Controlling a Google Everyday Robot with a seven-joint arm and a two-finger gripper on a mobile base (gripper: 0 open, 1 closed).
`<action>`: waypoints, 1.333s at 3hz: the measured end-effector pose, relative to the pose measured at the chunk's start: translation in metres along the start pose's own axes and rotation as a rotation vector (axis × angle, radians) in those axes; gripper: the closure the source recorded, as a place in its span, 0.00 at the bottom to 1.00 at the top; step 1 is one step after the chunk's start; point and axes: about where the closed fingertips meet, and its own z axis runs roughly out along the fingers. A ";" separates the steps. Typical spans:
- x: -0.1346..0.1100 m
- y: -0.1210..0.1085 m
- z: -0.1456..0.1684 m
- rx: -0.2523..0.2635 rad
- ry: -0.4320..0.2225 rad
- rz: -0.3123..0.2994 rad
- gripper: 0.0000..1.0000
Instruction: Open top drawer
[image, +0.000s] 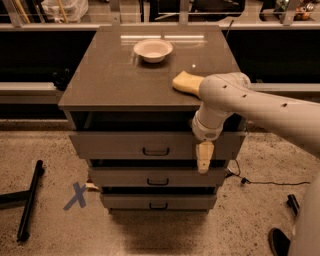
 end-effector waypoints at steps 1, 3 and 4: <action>0.002 0.000 0.004 -0.031 0.001 0.016 0.18; -0.006 0.024 -0.007 -0.032 0.015 0.035 0.65; -0.006 0.024 -0.007 -0.032 0.015 0.035 0.88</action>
Offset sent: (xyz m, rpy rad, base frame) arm -0.0210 0.0017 0.0026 -0.0078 0.0443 -0.0348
